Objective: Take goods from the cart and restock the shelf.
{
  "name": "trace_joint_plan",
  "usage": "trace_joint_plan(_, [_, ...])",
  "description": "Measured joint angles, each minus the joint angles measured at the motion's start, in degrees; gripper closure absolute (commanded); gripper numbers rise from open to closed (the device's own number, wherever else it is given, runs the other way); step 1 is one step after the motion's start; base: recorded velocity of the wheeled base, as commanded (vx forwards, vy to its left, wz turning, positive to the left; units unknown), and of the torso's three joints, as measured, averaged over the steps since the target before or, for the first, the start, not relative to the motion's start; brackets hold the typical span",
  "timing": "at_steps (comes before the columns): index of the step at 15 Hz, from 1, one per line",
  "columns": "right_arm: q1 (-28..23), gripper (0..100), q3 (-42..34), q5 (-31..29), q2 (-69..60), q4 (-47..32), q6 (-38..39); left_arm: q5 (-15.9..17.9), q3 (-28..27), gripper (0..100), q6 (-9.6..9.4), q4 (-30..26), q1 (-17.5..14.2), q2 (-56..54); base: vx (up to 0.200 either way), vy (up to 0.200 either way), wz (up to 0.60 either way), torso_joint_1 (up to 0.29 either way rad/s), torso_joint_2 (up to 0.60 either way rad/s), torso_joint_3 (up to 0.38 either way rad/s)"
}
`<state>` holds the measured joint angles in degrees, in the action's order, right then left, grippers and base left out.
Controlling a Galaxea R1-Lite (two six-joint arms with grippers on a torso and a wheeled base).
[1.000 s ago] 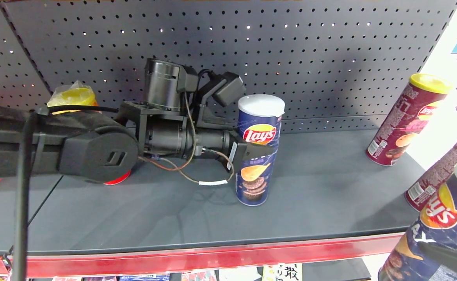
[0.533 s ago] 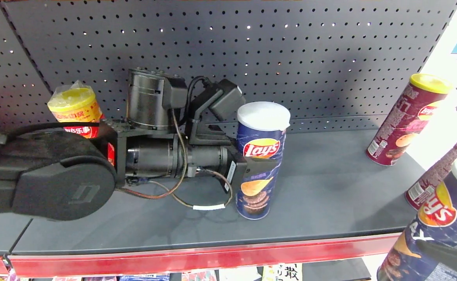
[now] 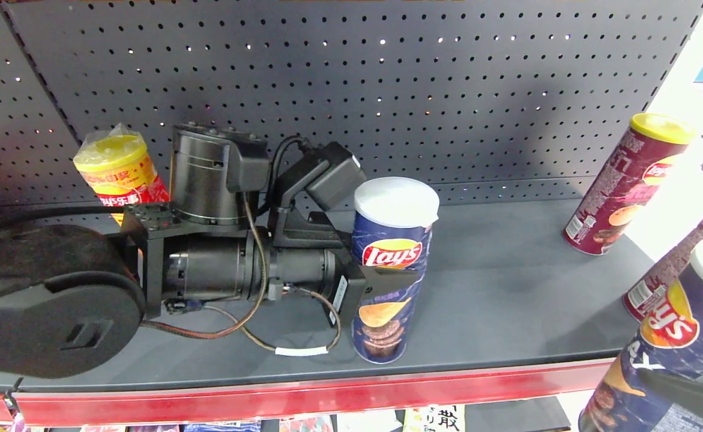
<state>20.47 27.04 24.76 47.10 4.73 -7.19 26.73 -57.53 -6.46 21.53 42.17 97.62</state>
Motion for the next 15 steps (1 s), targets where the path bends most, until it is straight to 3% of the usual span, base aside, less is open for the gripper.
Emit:
trace_joint_plan(6, [0.0,100,0.1,-0.1,0.0,0.0,-0.1,-0.3,2.0,100,-0.05,0.1,1.0,-1.1,0.000,0.000,0.00,0.000,0.00,0.000])
trace_joint_plan(7, [0.0,100,0.1,-0.1,0.0,0.0,-0.1,-0.4,2.4,0,-0.10,0.2,1.1,-1.2,0.000,0.000,0.00,0.000,0.00,0.000])
trace_joint_plan(15, [0.0,100,7.2,-0.1,6.1,0.1,-0.4,-2.3,4.4,0,-0.05,0.9,1.1,-2.0,0.000,0.000,0.00,0.000,0.00,0.000])
